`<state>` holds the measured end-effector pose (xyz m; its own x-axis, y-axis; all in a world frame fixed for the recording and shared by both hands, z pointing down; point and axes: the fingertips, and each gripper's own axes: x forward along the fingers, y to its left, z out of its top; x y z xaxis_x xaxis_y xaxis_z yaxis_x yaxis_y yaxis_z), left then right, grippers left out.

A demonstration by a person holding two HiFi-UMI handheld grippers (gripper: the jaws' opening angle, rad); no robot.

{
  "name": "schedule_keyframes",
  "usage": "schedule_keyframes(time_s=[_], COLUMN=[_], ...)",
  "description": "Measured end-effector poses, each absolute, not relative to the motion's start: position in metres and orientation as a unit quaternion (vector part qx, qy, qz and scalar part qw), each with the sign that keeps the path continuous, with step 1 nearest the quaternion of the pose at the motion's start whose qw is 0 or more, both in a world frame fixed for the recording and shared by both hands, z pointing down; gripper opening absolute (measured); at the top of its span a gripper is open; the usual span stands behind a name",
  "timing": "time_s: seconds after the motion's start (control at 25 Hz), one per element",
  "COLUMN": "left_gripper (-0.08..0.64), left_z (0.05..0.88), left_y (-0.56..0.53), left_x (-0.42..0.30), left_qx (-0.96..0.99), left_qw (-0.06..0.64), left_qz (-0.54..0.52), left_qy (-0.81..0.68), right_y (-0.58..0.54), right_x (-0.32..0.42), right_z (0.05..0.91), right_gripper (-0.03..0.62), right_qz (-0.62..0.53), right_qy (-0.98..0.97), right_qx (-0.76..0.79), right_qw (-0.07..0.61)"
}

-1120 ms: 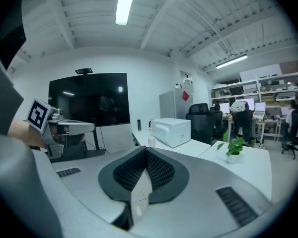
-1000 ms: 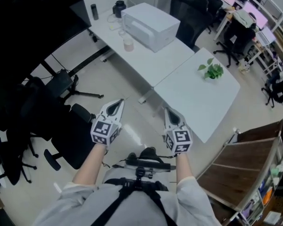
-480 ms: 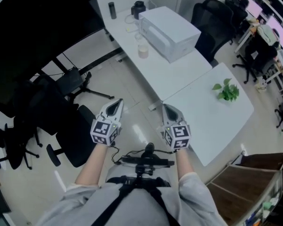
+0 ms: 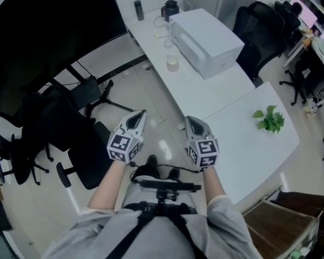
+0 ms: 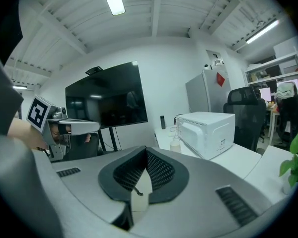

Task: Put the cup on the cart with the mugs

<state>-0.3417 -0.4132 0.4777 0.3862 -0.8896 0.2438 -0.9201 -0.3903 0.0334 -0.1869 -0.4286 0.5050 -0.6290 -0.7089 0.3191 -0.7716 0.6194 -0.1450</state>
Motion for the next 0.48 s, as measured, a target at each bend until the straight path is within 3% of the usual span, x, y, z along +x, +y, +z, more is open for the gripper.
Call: schedule_keyframes(time_s=[0.48], left_gripper=[0.002], left_z=[0.514], left_y=[-0.555], left_x=[-0.378], left_qx=[0.851], left_qw=[0.099], left_qz=[0.102], left_qy=[-0.506], right_y=[-0.550], right_x=[-0.235], right_z=[0.535], right_gripper=[0.008], right_qz=[0.141], right_qy=[-0.877], right_qx=[0.433], right_qw=[0.150])
